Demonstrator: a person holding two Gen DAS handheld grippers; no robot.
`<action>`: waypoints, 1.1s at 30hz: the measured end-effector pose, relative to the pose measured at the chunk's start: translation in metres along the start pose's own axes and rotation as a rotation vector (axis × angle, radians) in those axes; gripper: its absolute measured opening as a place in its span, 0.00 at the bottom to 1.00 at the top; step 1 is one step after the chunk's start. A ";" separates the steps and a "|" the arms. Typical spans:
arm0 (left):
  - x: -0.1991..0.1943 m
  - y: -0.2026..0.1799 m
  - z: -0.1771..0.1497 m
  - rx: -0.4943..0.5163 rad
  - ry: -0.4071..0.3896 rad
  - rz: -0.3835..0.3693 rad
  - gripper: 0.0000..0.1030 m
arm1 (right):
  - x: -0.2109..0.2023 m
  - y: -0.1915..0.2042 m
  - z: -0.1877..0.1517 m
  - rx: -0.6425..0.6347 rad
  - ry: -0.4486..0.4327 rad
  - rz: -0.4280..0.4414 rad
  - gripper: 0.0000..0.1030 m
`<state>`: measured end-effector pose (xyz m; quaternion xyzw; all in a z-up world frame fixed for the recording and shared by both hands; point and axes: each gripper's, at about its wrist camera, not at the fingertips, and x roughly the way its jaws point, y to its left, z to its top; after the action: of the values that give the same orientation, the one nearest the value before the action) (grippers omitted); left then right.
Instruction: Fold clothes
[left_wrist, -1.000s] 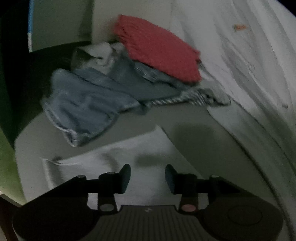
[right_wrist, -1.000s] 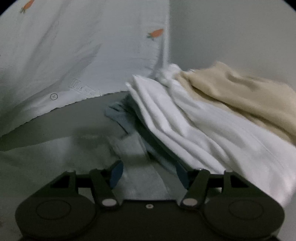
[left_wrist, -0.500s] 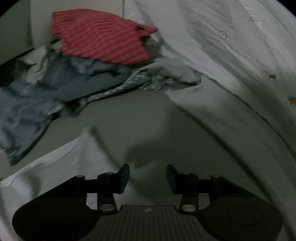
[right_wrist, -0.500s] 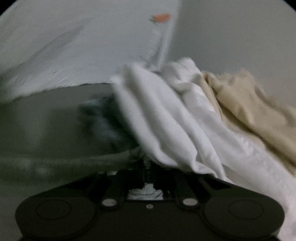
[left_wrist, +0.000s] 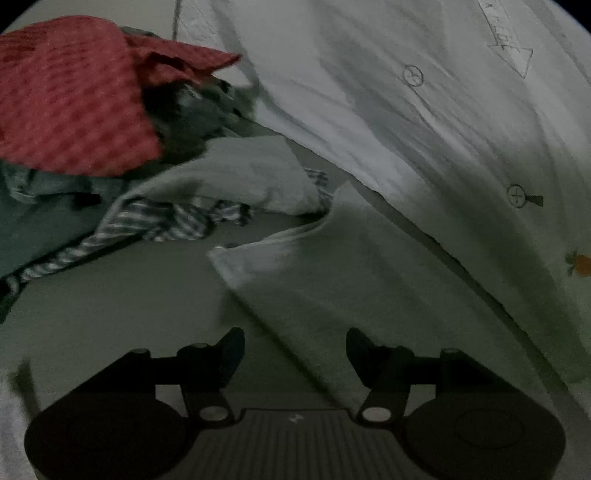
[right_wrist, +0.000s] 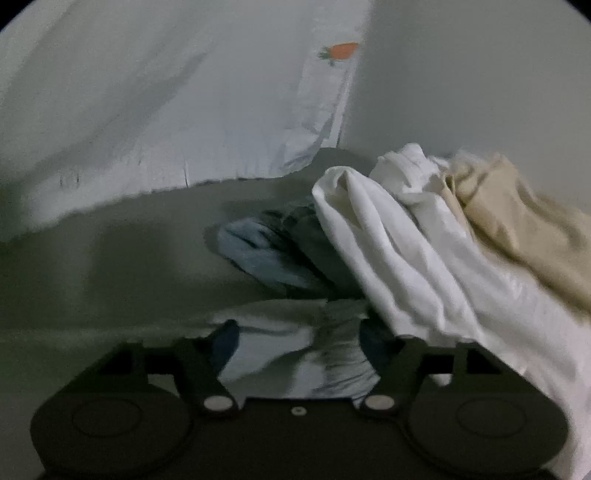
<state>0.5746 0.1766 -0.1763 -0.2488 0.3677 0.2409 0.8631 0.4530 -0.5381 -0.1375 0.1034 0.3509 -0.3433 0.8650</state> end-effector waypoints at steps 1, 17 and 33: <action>0.000 0.000 0.000 0.004 0.008 -0.005 0.61 | -0.004 0.000 -0.001 0.015 -0.002 0.014 0.77; -0.153 0.074 -0.124 0.091 0.101 -0.019 0.75 | -0.086 -0.091 -0.101 0.311 0.139 0.371 0.98; -0.193 0.110 -0.211 0.137 0.149 -0.013 0.87 | -0.126 -0.216 -0.211 0.657 0.145 0.389 0.96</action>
<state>0.2816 0.0866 -0.1860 -0.2087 0.4450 0.1901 0.8499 0.1310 -0.5442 -0.1932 0.4637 0.2562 -0.2589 0.8077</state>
